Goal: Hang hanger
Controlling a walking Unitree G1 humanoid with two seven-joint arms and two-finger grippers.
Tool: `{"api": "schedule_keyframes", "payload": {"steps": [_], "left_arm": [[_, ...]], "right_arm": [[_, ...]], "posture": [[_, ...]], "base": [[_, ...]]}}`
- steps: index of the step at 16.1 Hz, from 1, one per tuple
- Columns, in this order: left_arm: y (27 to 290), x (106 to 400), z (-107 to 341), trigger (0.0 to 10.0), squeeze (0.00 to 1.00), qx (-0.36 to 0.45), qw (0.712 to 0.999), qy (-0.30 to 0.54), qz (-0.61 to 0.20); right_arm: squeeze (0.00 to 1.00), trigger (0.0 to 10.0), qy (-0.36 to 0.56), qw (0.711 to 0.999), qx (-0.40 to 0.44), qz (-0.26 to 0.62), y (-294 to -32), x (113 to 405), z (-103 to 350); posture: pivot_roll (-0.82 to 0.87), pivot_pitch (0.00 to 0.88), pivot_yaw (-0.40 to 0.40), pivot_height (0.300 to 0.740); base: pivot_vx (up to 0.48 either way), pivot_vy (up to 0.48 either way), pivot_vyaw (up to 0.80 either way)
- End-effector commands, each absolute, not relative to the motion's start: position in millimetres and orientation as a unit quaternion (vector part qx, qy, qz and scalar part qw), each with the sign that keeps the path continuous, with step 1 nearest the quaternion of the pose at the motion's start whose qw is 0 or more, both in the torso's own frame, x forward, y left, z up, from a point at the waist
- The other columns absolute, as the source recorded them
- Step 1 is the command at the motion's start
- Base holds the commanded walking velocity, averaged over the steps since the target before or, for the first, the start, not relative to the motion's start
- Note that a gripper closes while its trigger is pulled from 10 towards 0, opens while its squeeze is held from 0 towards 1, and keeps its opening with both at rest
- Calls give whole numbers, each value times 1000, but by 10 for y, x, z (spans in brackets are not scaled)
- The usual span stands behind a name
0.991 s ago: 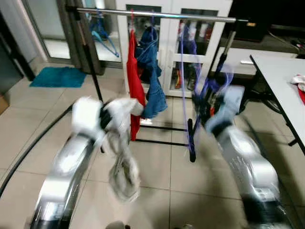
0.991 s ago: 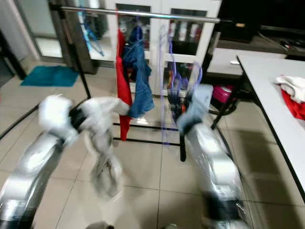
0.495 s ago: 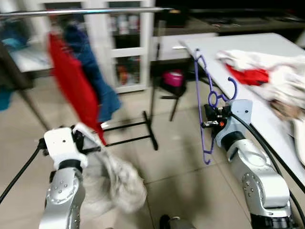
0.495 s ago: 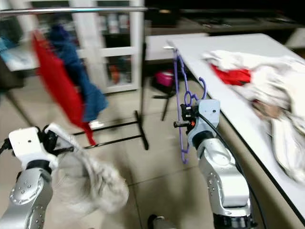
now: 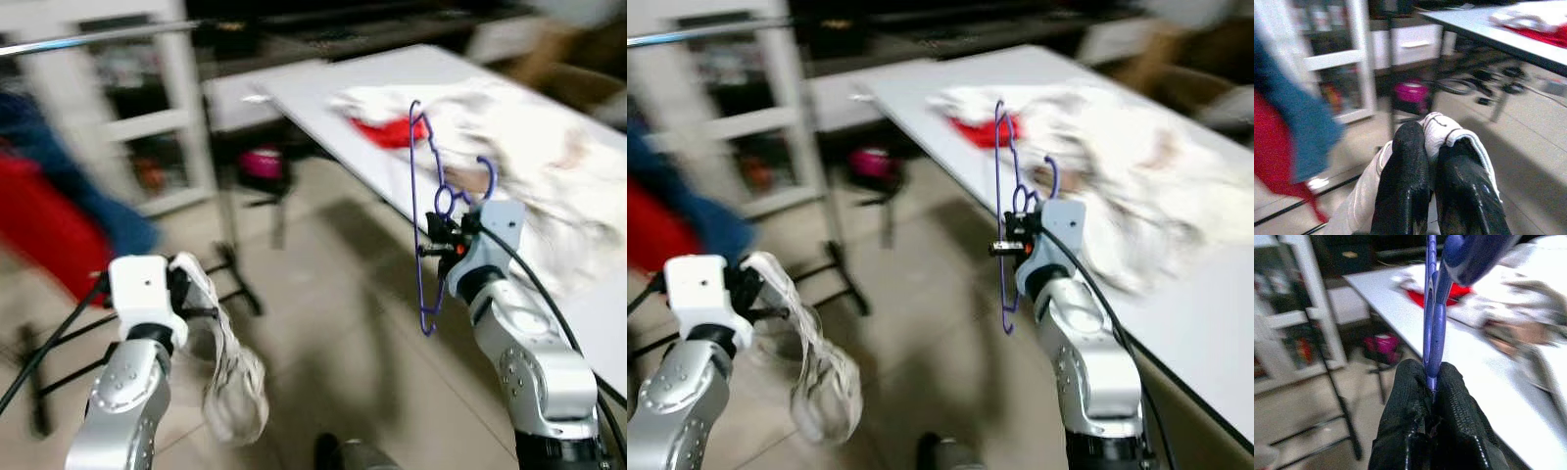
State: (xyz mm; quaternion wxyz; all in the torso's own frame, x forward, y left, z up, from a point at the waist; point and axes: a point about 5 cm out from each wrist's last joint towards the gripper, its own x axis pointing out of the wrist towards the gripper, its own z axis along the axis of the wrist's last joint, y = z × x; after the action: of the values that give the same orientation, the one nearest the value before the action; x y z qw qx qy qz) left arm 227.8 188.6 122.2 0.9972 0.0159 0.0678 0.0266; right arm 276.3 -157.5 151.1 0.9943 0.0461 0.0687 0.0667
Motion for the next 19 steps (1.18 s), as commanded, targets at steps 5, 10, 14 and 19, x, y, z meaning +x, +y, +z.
{"api": "schedule_keyframes", "payload": {"steps": [5,10,14,19], "left_arm": [[1762,2292,1264,10000,0,16,997,73,-30],[1804,2335,1273,10000,0,28,997,71,-22],[1826,2342,1264,10000,0,23,997,75,-21],[1799,2363,1249,10000,0,32,996,74,-31]], "right_arm": [[0,10000,97,992,54,60,-1600,2741,1423],[0,10000,126,989,44,65,-1592,2706,1394],[0,10000,125,989,41,75,-1556,2695,1421],[0,10000,138,987,42,76,-1543,2676,1418]], "posture": [[-19,0,-10,740],[-22,0,-5,740],[-37,0,2,740],[-44,0,1,740]], "base": [[0,0,-689],[0,0,-733],[0,0,-772],[0,0,-786]]}}
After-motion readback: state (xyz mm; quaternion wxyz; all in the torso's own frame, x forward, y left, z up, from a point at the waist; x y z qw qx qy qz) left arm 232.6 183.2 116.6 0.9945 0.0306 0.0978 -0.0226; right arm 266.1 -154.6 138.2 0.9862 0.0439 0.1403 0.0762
